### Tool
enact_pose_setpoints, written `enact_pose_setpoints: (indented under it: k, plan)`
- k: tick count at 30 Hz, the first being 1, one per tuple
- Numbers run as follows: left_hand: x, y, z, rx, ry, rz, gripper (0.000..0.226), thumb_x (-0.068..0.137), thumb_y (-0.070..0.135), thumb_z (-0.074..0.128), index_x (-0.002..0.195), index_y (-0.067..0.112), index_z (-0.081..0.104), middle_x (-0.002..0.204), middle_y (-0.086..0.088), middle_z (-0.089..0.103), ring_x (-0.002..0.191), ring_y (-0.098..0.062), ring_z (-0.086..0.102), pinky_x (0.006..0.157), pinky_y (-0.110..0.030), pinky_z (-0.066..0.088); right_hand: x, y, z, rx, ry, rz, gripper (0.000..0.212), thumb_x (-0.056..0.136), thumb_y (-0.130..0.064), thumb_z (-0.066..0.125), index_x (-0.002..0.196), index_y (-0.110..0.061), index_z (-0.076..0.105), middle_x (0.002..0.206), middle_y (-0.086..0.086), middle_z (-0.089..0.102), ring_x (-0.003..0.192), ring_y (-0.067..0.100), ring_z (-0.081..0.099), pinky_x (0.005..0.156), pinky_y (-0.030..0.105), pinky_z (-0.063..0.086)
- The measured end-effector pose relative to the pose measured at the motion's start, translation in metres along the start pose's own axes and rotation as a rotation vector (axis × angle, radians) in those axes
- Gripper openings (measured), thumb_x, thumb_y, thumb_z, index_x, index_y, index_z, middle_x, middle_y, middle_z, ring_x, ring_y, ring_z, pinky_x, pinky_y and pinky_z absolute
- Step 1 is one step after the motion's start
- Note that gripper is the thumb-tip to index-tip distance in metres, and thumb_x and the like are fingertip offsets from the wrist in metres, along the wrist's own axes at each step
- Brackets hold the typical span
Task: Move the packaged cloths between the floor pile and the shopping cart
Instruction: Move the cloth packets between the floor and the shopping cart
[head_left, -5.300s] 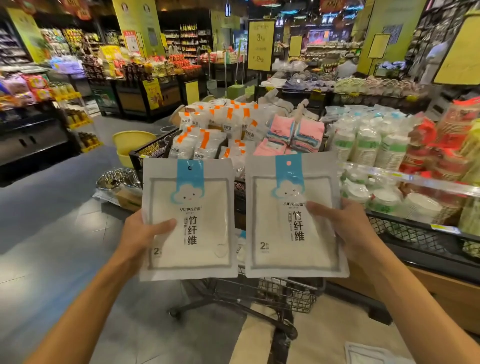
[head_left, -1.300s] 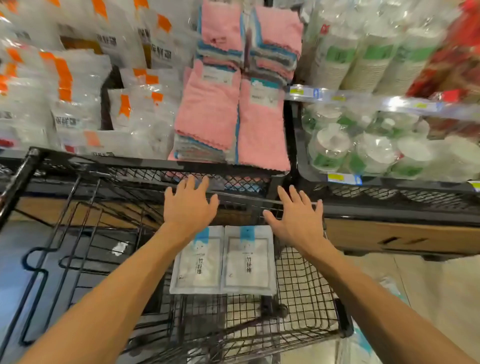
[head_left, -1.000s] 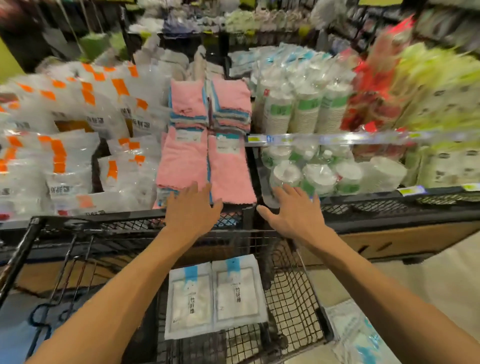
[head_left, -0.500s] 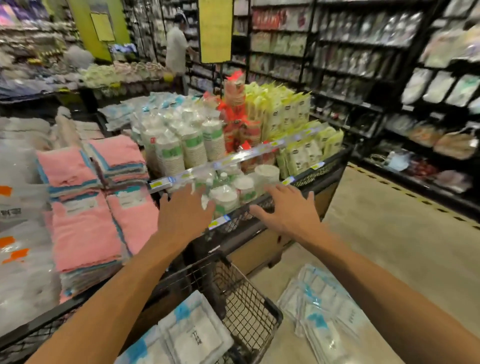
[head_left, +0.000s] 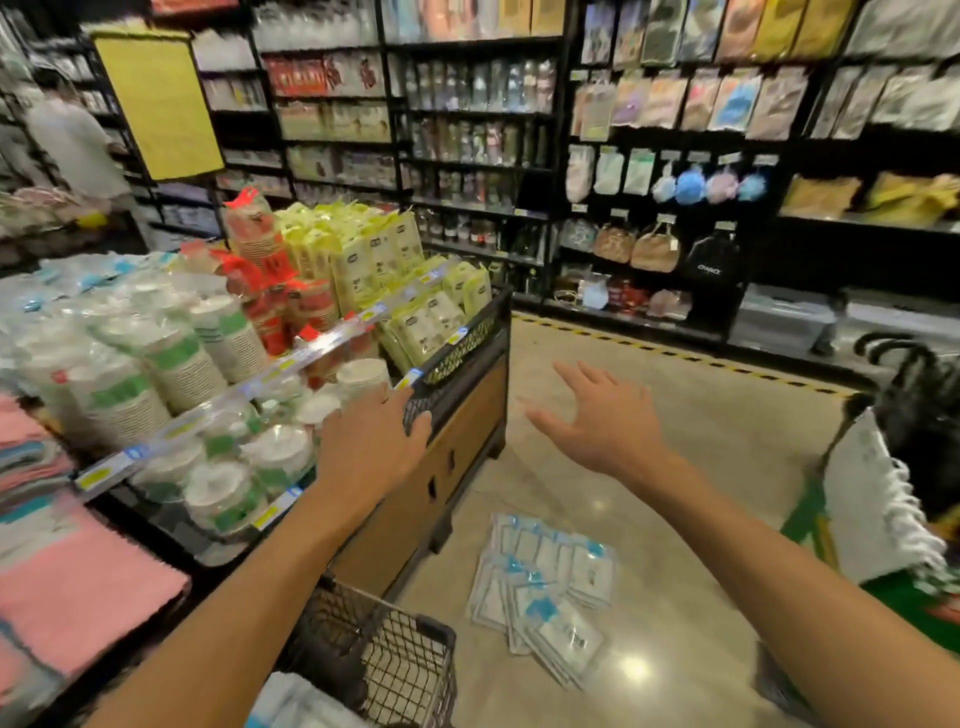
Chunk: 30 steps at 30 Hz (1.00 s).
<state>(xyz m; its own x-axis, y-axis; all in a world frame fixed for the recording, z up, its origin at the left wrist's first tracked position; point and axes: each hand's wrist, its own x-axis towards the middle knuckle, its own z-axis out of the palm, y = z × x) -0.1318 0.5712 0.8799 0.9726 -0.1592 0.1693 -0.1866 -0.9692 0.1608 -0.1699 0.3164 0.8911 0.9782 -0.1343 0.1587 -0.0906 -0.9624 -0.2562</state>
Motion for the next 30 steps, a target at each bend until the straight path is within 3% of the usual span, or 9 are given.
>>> enact_pose_setpoints:
  k: [17,30]
  plan:
    - [0.048,0.253,0.056,-0.028,-0.053,0.13,0.062,0.103,0.059,0.033,0.158,0.032,0.031,0.166,-0.004,0.027,0.15,-0.026,0.033,0.12,-0.055,0.027,0.0,0.261,-0.058,0.049,0.003,0.144,0.082,0.094,-0.077,0.04,0.162,-0.034,0.025,0.172,0.0,0.021,0.157,0.027,0.022,0.122,0.07,0.016]
    - [0.111,0.368,0.118,-0.034,-0.104,0.246,0.059,0.102,0.054,0.038,0.155,0.03,0.036,0.161,-0.003,0.038,0.142,-0.025,0.043,0.117,-0.053,0.034,0.024,0.383,-0.054,0.047,-0.021,0.302,0.083,0.094,-0.077,0.042,0.163,-0.034,0.023,0.172,0.0,0.02,0.157,0.028,0.02,0.123,0.067,0.017]
